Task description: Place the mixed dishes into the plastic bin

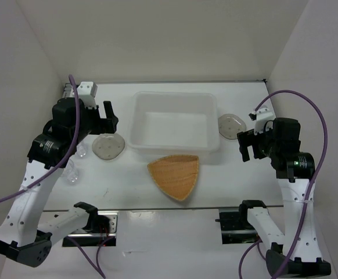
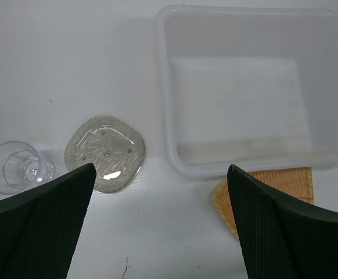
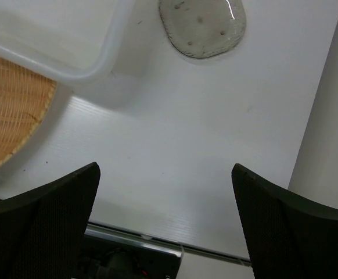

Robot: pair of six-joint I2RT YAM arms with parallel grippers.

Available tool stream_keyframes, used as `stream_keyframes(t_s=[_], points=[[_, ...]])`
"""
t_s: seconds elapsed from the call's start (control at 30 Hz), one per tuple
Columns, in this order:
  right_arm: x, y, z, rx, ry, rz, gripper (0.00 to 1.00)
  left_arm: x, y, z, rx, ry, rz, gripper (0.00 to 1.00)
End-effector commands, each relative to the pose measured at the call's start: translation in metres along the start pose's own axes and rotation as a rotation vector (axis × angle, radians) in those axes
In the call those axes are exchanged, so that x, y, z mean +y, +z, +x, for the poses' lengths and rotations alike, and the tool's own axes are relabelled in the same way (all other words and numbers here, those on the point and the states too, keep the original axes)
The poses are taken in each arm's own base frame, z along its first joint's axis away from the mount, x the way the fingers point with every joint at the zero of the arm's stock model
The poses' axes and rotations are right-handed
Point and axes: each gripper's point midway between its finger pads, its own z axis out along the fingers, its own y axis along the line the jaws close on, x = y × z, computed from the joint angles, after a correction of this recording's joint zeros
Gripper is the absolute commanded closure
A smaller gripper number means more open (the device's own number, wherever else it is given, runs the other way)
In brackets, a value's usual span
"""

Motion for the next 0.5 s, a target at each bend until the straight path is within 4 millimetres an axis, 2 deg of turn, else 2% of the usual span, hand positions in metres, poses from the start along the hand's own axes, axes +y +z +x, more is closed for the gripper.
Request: stream_keyframes(t_s=[0.0,0.03,0.07,0.17,0.2,0.27,0.3,0.33,0.37,0.4,0.43,0.47], points=[[-0.007,0.0,-0.007,-0.036,-0.014,0.039,0.02,-0.007,-0.011,-0.015,-0.037,-0.009,0.034,0.0],[-0.007,0.0,-0.01,-0.045,-0.006,0.042,0.02,-0.01,-0.012,-0.012,-0.024,0.001,0.052,0.0],[-0.004,0.0,-0.01,-0.047,-0.014,0.031,0.02,-0.013,-0.004,0.001,0.018,0.004,0.074,0.0],[-0.004,0.004,-0.012,-0.041,-0.012,0.036,0.02,-0.045,0.008,0.035,0.146,-0.028,0.245,0.0],[-0.005,0.006,-0.013,-0.041,-0.012,0.036,0.02,-0.056,0.018,0.062,0.237,-0.047,0.295,0.0],[-0.005,0.009,-0.013,-0.031,-0.011,0.033,0.02,-0.089,0.015,0.086,0.33,-0.138,0.434,0.0],[-0.007,0.009,-0.015,-0.038,-0.012,0.046,0.02,-0.098,0.023,0.103,0.372,-0.172,0.459,0.0],[-0.008,0.006,-0.018,-0.06,-0.005,0.052,0.02,-0.106,0.025,0.11,0.385,-0.203,0.472,0.0],[-0.009,0.006,-0.018,-0.057,0.004,0.062,0.02,-0.12,0.018,0.113,0.393,-0.273,0.499,0.0],[-0.014,0.0,-0.027,-0.109,-0.001,0.094,0.02,-0.127,0.017,0.116,0.392,-0.305,0.517,0.0],[-0.014,0.0,-0.03,-0.123,0.008,0.098,0.02,-0.132,0.026,0.123,0.38,-0.336,0.513,0.0],[-0.017,-0.001,-0.03,-0.137,0.021,0.118,0.02,-0.141,0.022,0.127,0.389,-0.392,0.519,0.0]])
